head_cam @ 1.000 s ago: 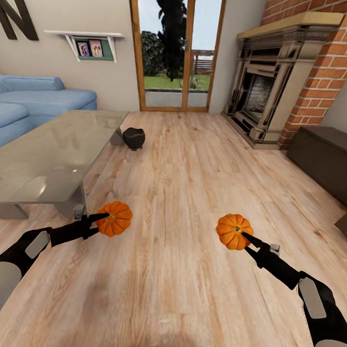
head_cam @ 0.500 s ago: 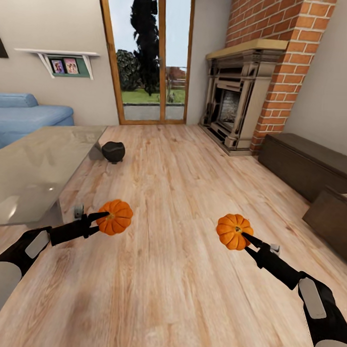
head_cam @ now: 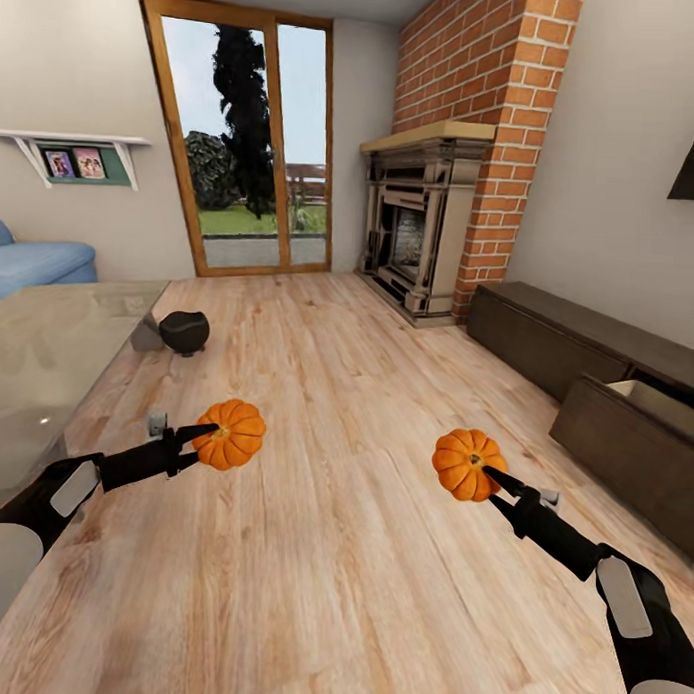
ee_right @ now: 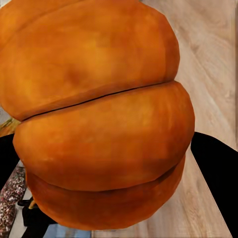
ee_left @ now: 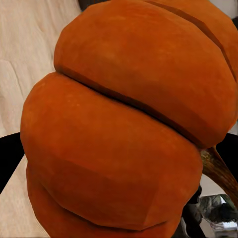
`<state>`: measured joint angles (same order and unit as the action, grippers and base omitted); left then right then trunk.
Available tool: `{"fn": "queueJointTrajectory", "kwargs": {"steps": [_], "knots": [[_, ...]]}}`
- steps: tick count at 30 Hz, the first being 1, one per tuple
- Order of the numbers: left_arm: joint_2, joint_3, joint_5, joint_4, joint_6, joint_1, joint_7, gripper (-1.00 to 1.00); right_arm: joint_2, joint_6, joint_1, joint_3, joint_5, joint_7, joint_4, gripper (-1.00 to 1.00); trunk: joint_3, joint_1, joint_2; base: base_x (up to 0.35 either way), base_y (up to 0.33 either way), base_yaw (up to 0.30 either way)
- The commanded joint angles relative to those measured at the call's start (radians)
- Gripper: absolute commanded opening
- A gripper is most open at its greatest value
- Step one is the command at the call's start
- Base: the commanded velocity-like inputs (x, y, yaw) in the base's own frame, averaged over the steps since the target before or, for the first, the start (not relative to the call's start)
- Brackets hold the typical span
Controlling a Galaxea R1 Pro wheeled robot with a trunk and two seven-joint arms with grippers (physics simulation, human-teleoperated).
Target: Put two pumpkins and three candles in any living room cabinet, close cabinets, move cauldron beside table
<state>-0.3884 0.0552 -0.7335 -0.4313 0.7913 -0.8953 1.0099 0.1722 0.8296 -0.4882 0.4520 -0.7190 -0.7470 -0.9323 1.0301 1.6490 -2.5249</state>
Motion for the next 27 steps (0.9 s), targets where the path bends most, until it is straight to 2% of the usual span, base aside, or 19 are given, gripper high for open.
{"fn": "queueJointTrajectory", "kwargs": {"steps": [1, 27], "knots": [[-0.001, 0.003, -0.014, -0.001, 0.008, -0.001, 0.001, -1.00, 0.000, 0.010, -0.001, 0.002, -0.011, -0.002, 0.001, -1.00, -0.004, -0.001, 0.000, 0.000, 0.000, -0.269], [-0.002, 0.004, -0.014, -0.001, 0.008, -0.001, 0.004, -1.00, 0.000, 0.010, -0.001, 0.004, -0.013, -0.002, 0.018, -1.00, -0.126, -0.012, 0.006, 0.000, 0.000, -0.269]]}}
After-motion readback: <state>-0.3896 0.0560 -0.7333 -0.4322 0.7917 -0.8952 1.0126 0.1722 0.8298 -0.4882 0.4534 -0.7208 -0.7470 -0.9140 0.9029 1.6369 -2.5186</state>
